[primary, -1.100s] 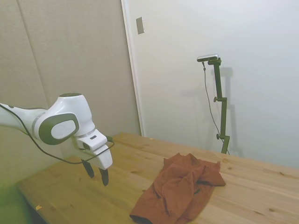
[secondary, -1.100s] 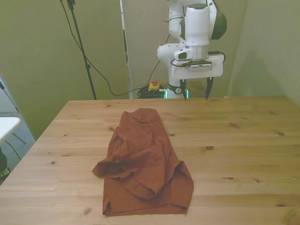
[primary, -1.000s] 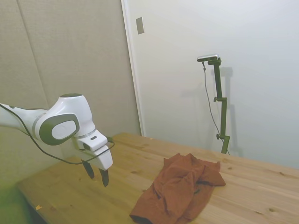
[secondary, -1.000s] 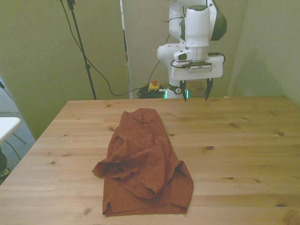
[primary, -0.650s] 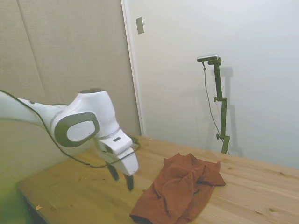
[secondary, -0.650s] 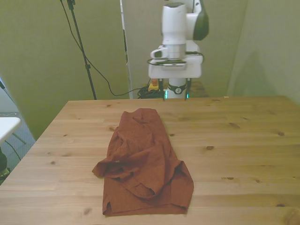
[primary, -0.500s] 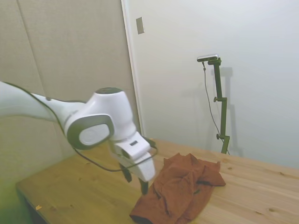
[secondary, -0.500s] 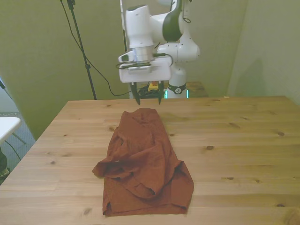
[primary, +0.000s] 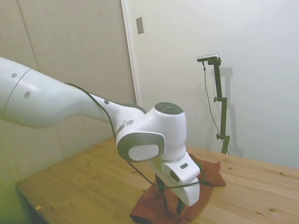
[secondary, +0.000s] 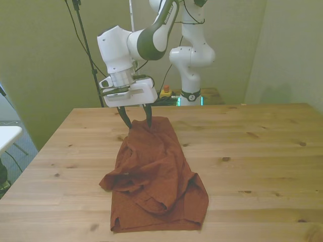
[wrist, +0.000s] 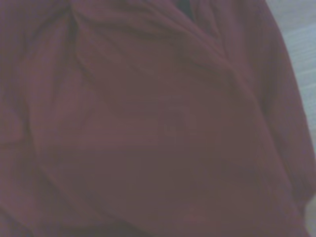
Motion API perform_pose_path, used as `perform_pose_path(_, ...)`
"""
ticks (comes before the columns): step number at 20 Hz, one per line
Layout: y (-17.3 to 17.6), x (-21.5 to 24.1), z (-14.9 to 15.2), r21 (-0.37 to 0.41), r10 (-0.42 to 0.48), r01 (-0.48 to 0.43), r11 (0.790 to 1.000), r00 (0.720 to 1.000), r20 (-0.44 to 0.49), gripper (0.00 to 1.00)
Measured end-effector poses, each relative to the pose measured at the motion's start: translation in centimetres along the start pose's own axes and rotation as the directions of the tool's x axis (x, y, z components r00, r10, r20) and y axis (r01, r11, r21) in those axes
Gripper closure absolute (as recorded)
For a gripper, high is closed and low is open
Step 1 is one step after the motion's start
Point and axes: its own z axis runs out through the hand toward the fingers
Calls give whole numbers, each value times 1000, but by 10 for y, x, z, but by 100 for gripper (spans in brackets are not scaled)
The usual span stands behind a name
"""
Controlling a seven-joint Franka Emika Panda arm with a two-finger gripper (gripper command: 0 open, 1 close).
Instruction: Unfold the shorts
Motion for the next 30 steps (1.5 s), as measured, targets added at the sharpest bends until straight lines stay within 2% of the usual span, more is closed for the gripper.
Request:
perform_pose_path(4,25,13,-8,9,18,-18,1000,999,29,0)
perform_pose_path(9,23,10,21,81,-30,20,996,992,126,0)
perform_pose_path(10,22,8,25,97,-48,33,995,988,150,100)
perform_pose_path(15,21,3,33,127,-106,81,989,974,199,100)
perform_pose_path(25,25,5,29,133,-113,88,987,975,192,100)
perform_pose_path(30,22,2,15,150,-126,100,984,977,173,100)
